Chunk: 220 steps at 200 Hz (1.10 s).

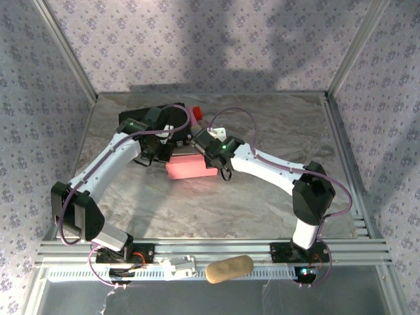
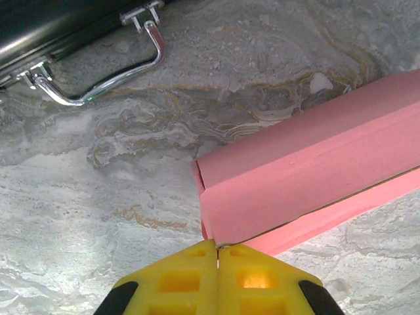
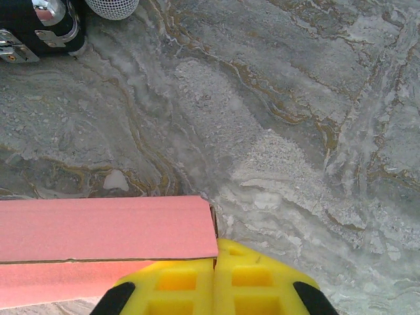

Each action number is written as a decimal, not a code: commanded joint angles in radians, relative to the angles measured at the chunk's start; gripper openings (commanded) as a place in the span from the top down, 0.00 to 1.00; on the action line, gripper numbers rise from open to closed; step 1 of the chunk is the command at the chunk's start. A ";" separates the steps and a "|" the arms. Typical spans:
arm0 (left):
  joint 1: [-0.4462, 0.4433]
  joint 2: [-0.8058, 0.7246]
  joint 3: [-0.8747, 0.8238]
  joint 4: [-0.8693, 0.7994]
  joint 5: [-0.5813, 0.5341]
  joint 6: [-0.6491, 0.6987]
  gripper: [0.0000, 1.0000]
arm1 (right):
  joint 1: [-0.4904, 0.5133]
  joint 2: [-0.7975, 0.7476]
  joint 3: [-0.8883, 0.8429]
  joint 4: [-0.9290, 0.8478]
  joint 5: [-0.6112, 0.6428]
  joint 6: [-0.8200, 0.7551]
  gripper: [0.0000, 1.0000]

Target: Fold the paper box

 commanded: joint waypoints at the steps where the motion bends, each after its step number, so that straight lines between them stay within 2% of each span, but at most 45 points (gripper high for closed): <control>1: -0.012 -0.011 -0.045 0.058 0.077 -0.012 1.00 | 0.017 0.014 0.004 -0.037 -0.072 0.015 1.00; 76: -0.026 -0.049 -0.103 0.098 0.067 -0.031 1.00 | -0.009 -0.029 -0.032 -0.018 -0.113 0.009 1.00; 143: -0.051 -0.046 -0.091 0.086 0.043 -0.032 1.00 | -0.025 -0.090 -0.074 0.018 -0.160 0.025 0.90; 220: -0.069 -0.036 -0.085 0.084 0.021 -0.032 1.00 | -0.041 -0.150 -0.113 0.037 -0.188 0.040 0.88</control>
